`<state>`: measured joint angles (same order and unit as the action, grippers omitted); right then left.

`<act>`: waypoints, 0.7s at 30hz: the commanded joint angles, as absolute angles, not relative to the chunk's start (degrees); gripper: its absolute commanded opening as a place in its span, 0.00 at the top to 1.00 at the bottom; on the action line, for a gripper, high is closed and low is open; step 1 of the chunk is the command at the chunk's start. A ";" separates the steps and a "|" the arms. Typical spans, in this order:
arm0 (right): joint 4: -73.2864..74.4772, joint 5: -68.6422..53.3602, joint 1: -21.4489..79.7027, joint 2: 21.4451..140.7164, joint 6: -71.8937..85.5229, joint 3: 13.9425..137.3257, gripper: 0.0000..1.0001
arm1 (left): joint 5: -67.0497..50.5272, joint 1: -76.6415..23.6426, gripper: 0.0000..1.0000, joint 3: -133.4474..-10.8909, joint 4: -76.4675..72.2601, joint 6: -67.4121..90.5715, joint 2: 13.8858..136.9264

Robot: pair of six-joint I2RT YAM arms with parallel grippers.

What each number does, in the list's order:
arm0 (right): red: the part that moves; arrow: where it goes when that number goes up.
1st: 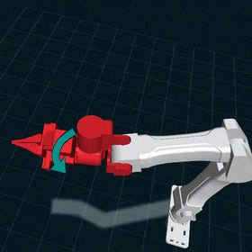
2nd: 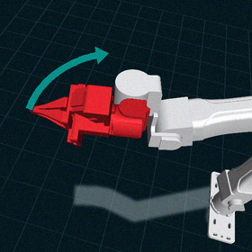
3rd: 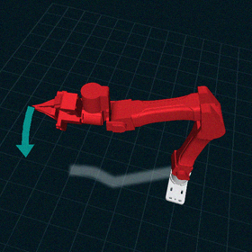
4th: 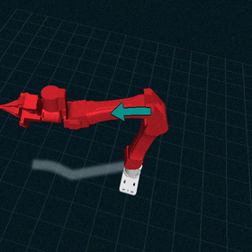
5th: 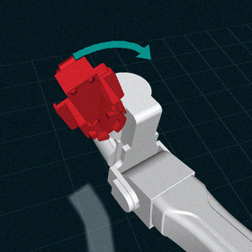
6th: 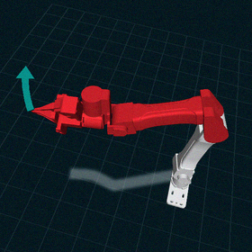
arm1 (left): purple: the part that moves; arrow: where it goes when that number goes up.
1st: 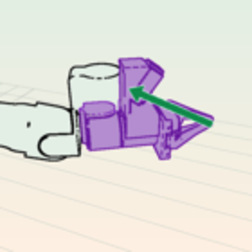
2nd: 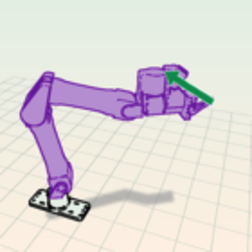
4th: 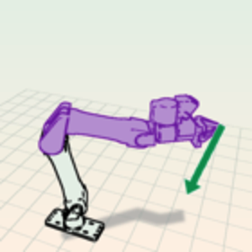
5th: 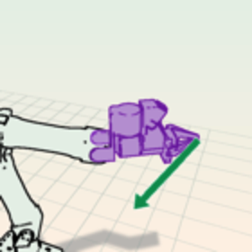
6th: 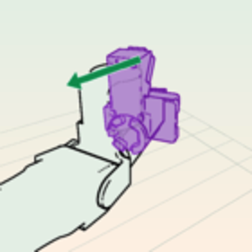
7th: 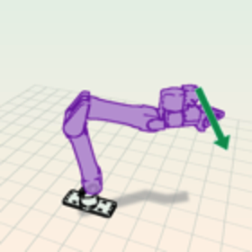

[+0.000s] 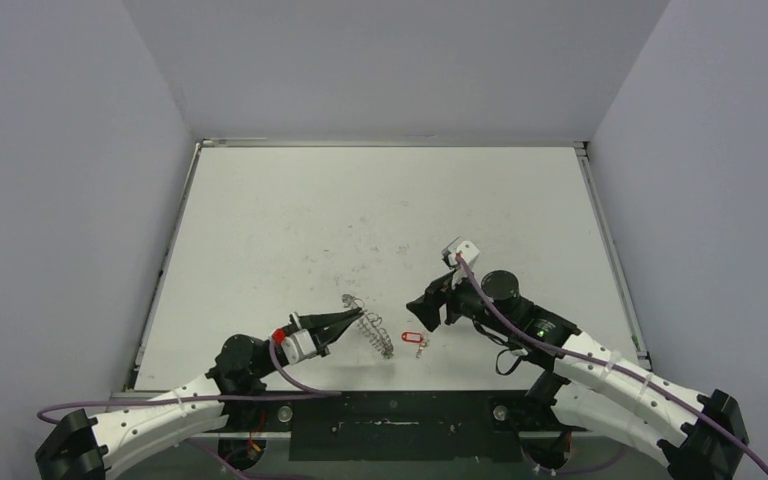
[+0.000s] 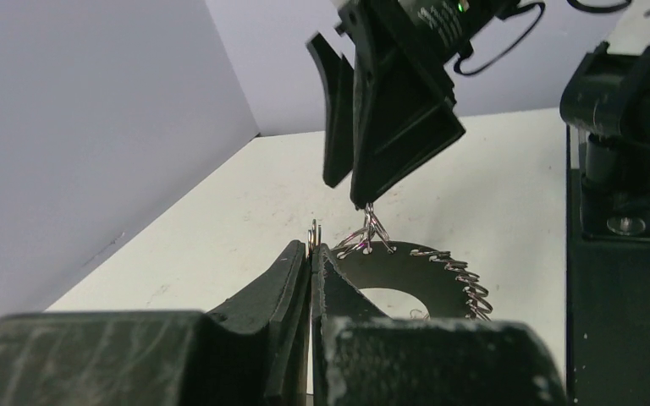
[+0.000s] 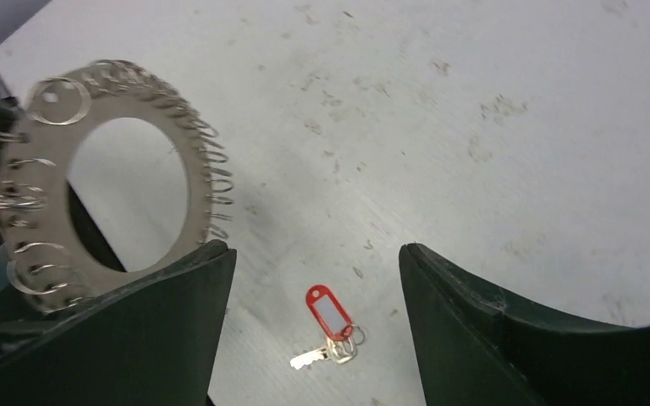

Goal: Put the keys on the keyring

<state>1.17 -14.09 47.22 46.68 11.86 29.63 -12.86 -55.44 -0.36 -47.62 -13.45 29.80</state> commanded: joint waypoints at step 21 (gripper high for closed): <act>-0.41 -12.65 41.75 66.96 30.51 24.72 0.42 | -7.80 -55.63 1.00 2.11 -51.36 -6.23 27.08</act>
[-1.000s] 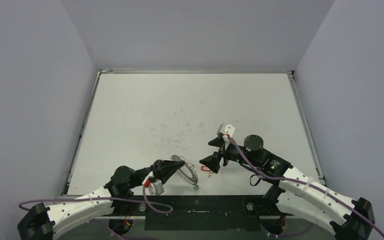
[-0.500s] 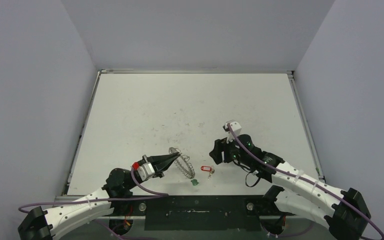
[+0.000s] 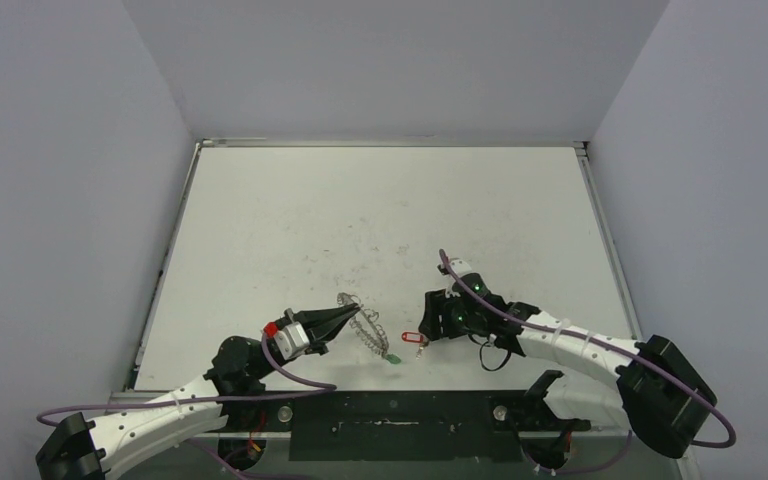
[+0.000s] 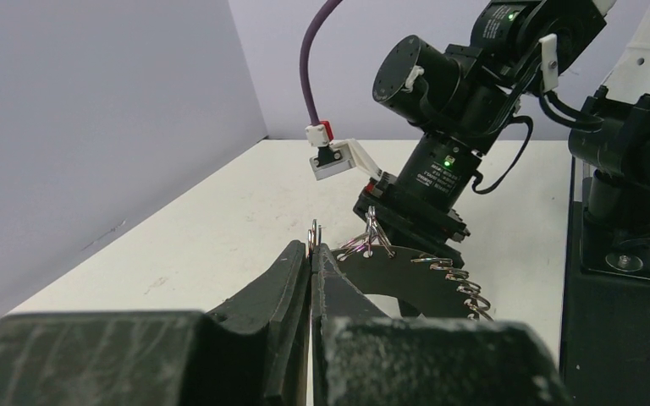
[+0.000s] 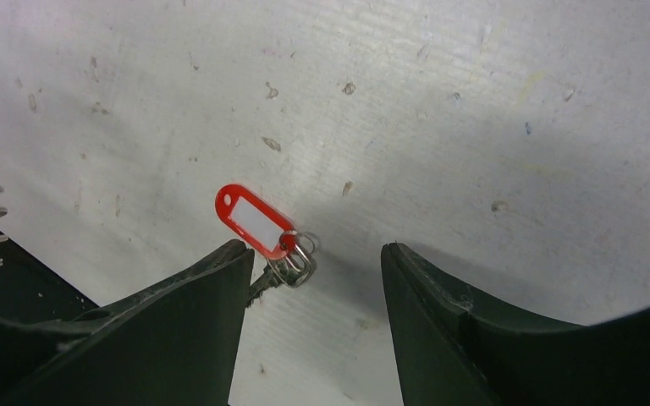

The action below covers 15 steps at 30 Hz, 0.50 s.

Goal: Put the keys on the keyring

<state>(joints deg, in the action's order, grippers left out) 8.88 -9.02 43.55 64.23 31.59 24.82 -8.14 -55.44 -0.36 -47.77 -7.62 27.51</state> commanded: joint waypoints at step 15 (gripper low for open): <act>-4.83 -23.36 39.75 75.91 29.81 24.42 0.76 | -7.70 -55.63 1.00 2.20 -50.63 -5.87 27.24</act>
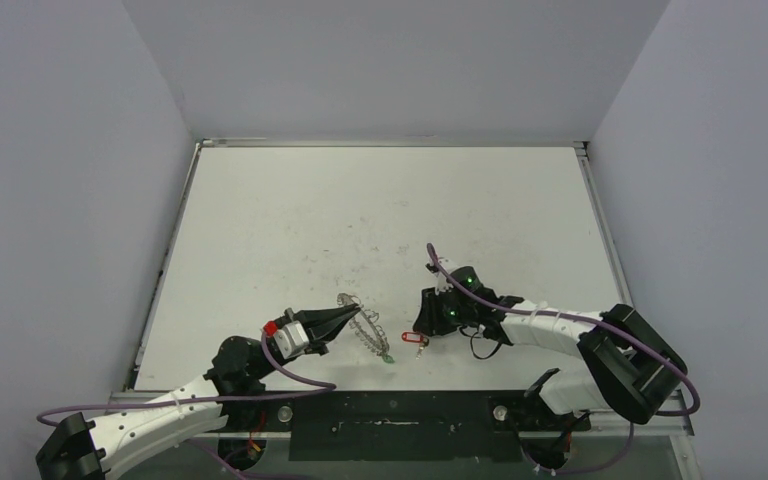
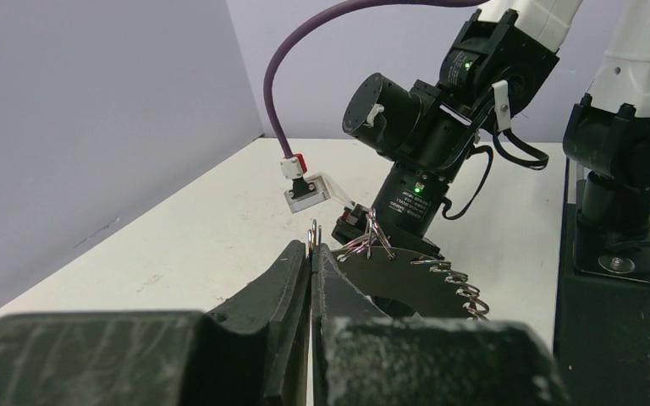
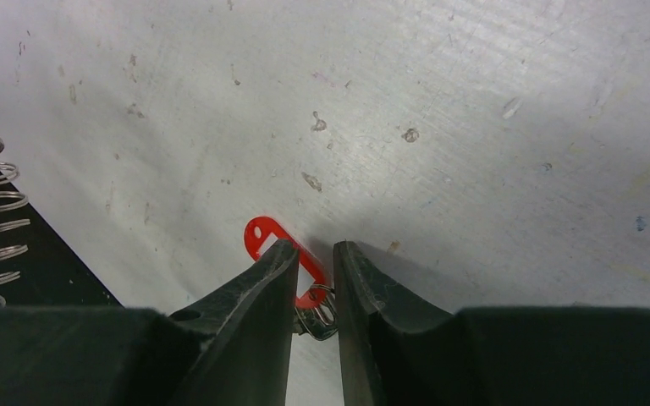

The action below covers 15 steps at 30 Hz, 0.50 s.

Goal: Put the keys on the keyring

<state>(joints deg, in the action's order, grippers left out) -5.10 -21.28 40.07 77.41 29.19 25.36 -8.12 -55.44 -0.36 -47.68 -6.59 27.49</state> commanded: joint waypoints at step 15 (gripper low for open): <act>1.61 -21.05 39.77 67.70 33.48 20.64 0.73 | -8.15 -55.63 1.00 2.14 -51.17 -5.86 28.04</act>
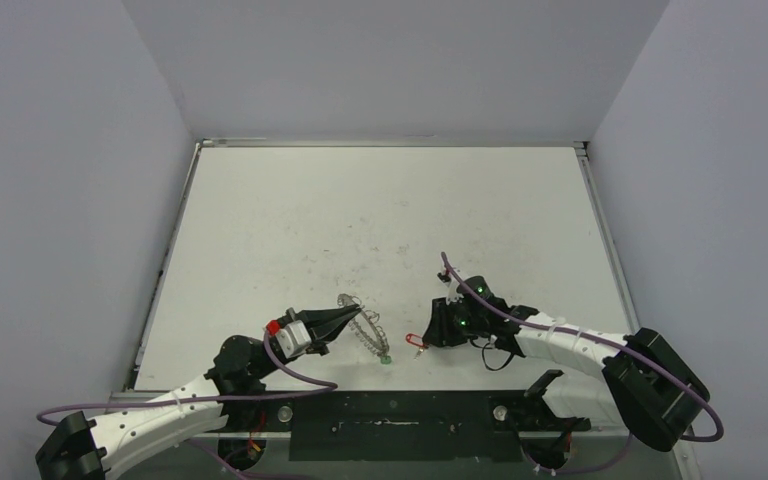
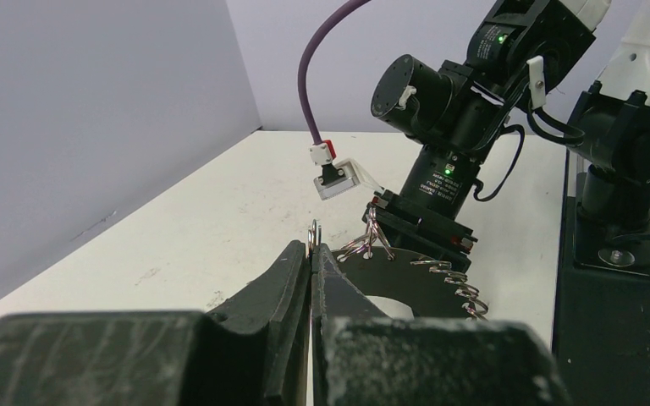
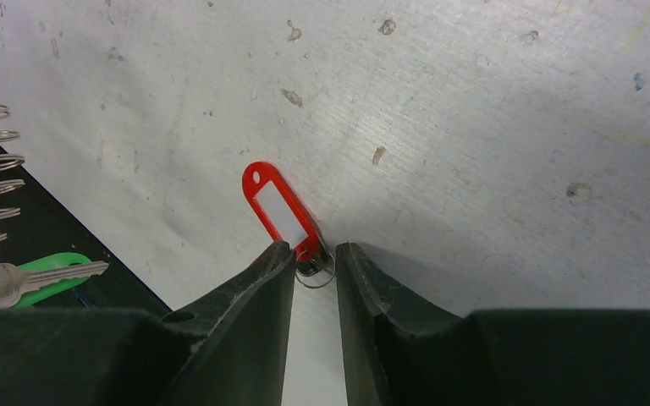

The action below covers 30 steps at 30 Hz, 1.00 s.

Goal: Put the keys on the keyring

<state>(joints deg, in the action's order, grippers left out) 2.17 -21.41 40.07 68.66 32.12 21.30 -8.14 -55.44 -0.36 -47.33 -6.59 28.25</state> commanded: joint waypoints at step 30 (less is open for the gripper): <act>32.28 7.93 58.47 69.49 19.01 44.98 0.48 | -8.92 -55.65 1.00 2.02 -49.43 -6.12 26.59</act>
